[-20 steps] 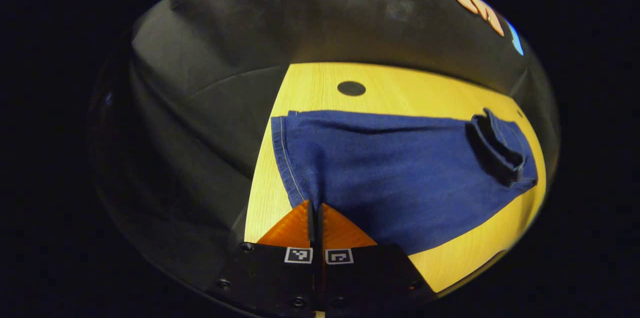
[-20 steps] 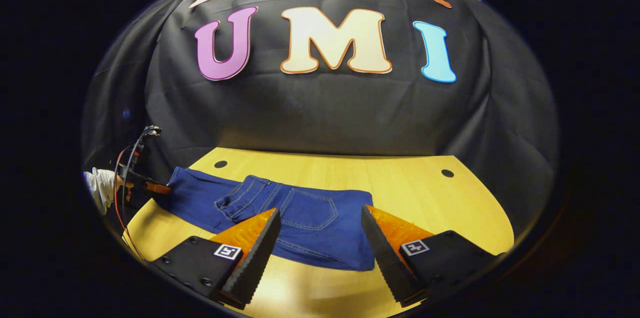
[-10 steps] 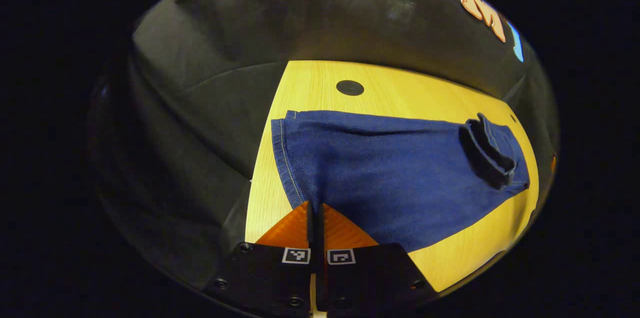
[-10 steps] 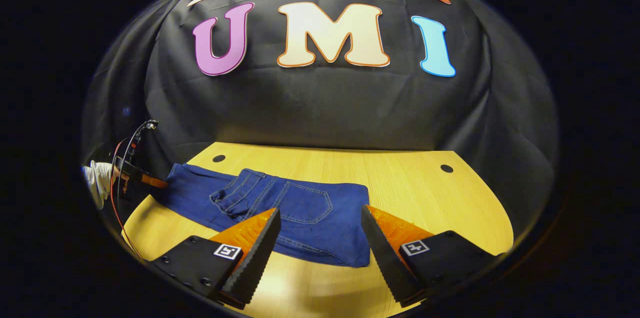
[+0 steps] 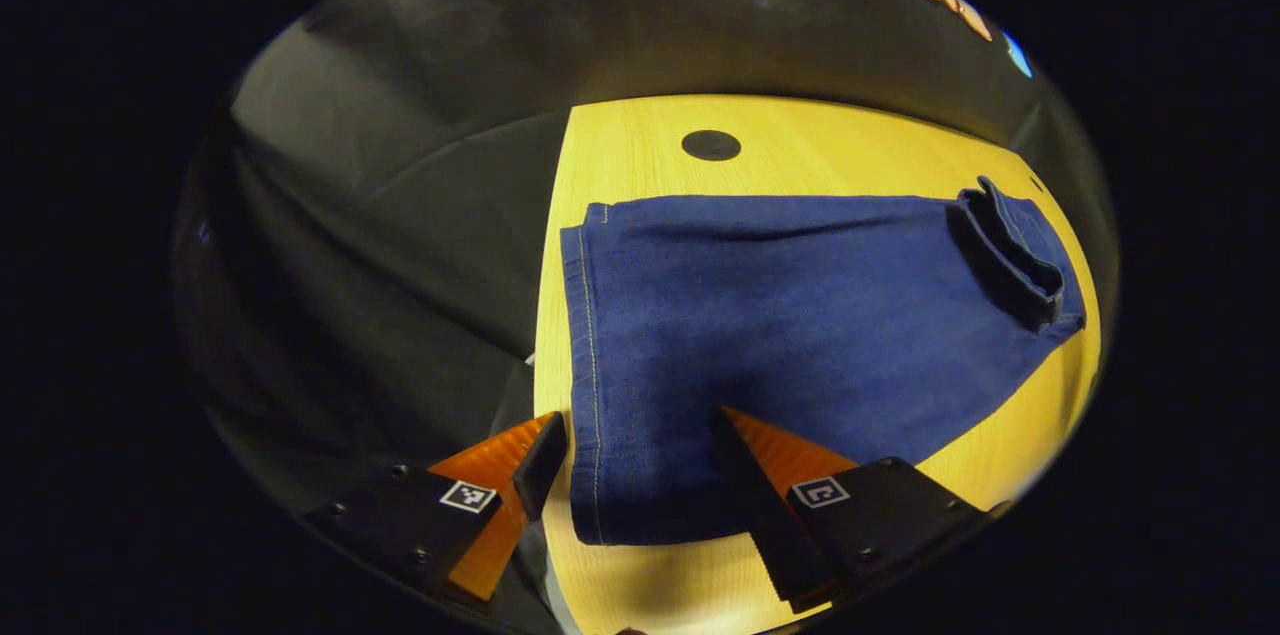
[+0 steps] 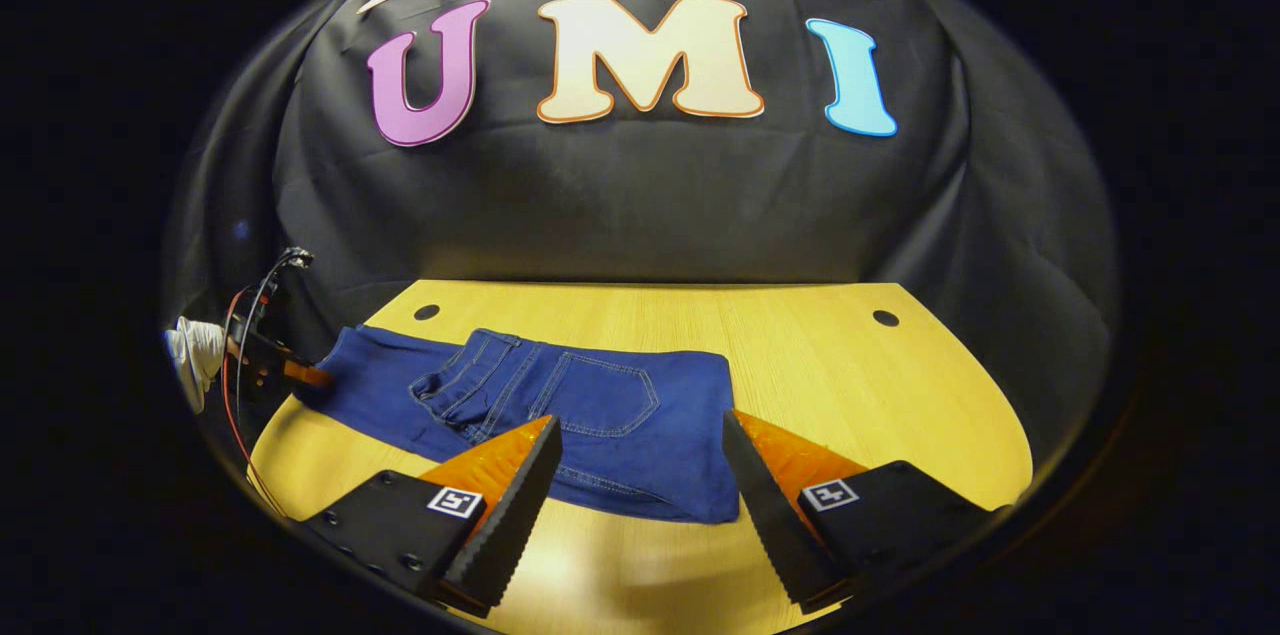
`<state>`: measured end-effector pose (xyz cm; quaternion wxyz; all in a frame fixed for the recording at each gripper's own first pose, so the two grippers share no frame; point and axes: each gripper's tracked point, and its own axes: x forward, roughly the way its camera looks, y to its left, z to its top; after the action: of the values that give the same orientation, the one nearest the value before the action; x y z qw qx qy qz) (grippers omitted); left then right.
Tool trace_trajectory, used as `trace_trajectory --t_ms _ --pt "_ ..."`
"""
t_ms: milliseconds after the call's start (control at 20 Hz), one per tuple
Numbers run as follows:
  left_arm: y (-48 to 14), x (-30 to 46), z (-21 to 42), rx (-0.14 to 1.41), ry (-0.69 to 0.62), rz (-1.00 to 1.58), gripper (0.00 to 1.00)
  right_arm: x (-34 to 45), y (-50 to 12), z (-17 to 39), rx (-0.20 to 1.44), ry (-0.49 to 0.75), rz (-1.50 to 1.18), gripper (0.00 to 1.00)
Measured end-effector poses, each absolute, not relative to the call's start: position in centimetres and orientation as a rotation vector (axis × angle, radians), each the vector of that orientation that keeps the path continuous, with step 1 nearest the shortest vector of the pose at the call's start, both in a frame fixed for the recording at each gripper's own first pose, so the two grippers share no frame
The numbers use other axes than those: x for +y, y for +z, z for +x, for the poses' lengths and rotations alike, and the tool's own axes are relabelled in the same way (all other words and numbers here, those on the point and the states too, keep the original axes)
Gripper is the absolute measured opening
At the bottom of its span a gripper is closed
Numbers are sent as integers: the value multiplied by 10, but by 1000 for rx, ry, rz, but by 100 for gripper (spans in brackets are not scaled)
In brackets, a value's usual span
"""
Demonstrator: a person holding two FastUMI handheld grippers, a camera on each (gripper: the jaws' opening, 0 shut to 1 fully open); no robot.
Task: Grasp the waist and the cuffs of the jeans and fold them to make the two legs overlap; first hold the waist and fold one-third of the jeans toward the cuffs, then hold the cuffs and fold the remaining one-third in the same direction to finish folding.
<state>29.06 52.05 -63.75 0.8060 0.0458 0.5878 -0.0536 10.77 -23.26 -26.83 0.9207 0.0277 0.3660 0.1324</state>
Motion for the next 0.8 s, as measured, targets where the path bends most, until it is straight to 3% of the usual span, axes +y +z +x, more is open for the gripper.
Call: trace_trajectory --t_ms 200,300,600,700,800 --pt "-631 526 292 1321 -109 53 89 -237 -268 107 754 262 49 100" --pt "-634 525 290 1325 -112 50 100 -244 -270 106 759 253 40 100" --pt "-624 521 292 1344 -214 87 100 -245 -276 105 784 240 74 100" --pt "-626 516 290 1365 -231 87 99 -245 -279 103 790 247 65 100" --pt "-631 509 291 1392 -245 88 86 -245 -278 101 790 252 62 100"
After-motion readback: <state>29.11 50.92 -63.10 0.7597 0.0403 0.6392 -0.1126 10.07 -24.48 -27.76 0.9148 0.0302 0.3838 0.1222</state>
